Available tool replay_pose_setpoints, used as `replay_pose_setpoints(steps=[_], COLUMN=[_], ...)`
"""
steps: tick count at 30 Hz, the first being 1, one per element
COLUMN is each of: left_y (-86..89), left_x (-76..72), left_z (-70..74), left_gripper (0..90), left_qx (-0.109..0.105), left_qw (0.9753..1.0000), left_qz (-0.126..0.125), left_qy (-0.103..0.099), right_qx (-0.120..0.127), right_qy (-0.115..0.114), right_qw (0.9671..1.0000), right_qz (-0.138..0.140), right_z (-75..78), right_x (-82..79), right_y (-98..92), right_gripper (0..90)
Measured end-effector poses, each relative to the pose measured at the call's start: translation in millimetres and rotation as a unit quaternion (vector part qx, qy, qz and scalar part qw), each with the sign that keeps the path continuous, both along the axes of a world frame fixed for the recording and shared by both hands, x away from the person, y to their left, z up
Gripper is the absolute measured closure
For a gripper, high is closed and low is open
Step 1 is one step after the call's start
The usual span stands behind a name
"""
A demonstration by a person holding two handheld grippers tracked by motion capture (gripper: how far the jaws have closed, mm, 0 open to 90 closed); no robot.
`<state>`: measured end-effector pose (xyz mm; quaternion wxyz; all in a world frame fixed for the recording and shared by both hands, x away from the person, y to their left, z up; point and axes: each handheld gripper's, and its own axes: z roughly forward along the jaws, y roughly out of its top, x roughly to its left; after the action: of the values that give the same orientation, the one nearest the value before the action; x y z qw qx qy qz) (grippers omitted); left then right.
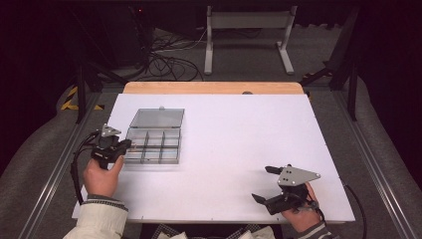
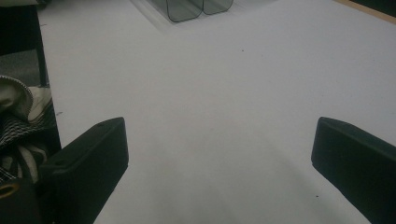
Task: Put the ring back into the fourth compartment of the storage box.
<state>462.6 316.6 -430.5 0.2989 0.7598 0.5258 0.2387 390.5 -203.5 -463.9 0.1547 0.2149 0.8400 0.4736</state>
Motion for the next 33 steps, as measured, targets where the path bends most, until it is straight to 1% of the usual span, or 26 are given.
replay_pose_setpoints(steps=[5,14,17,18,21,23,24,25,27,32,33], left_y=[2.2,0.9,-0.8,-1.5,-2.6,-3.2,-3.6,-3.5,-4.1,-6.4,-6.6], left_x=[2.9,4.9,6.6,7.4,9.3,10.6,11.1,11.5,12.7,14.0,14.3], left_z=[-4.2,-6.2,-8.1,-8.9,-11.3,-12.4,-13.2,-13.4,-14.5,-16.3,-16.9], left_gripper=[86.3,86.3,86.3,86.3,86.3,86.3,86.3,86.3,86.3,86.3,86.3], left_qx=[0.0,0.005,0.007,0.012,0.015,0.02,0.018,0.023,0.027,0.035,0.032], left_qw=[1.0,0.9999,0.9997,0.9996,0.999,0.9986,0.9984,0.9982,0.9975,0.9962,0.996], left_qz=[0.005,0.001,-0.003,-0.002,-0.004,-0.004,-0.006,-0.006,-0.009,-0.007,-0.008], left_qy=[0.006,0.013,0.022,0.027,0.042,0.048,0.053,0.054,0.065,0.08,0.083], right_qx=[0.0,0.001,0.001,0.001,0.001,0.001,0.001,0.001,0.001,0.0,0.001], right_qy=[-0.001,-0.001,-0.002,-0.002,-0.001,-0.002,-0.002,-0.002,-0.001,-0.002,-0.002], right_qw=[1.0,1.0,1.0,1.0,1.0,1.0,1.0,1.0,1.0,1.0,1.0], right_qz=[-0.001,-0.001,-0.001,-0.001,0.0,0.0,0.0,0.0,0.0,0.0,0.0], right_z=[0.2,0.3,0.3,0.3,0.2,0.3,0.3,0.3,0.2,0.3,0.3], right_x=[0.0,-0.2,-0.2,-0.2,-0.2,-0.3,-0.3,-0.3,-0.2,-0.3,-0.4], right_y=[-0.3,-0.5,-0.6,-0.5,-0.4,-0.4,-0.4,-0.4,-0.4,-0.5,-0.6], right_gripper=[4.2,4.3,4.3,4.3,4.3,4.3,4.3,4.3,4.3,4.3,4.3])
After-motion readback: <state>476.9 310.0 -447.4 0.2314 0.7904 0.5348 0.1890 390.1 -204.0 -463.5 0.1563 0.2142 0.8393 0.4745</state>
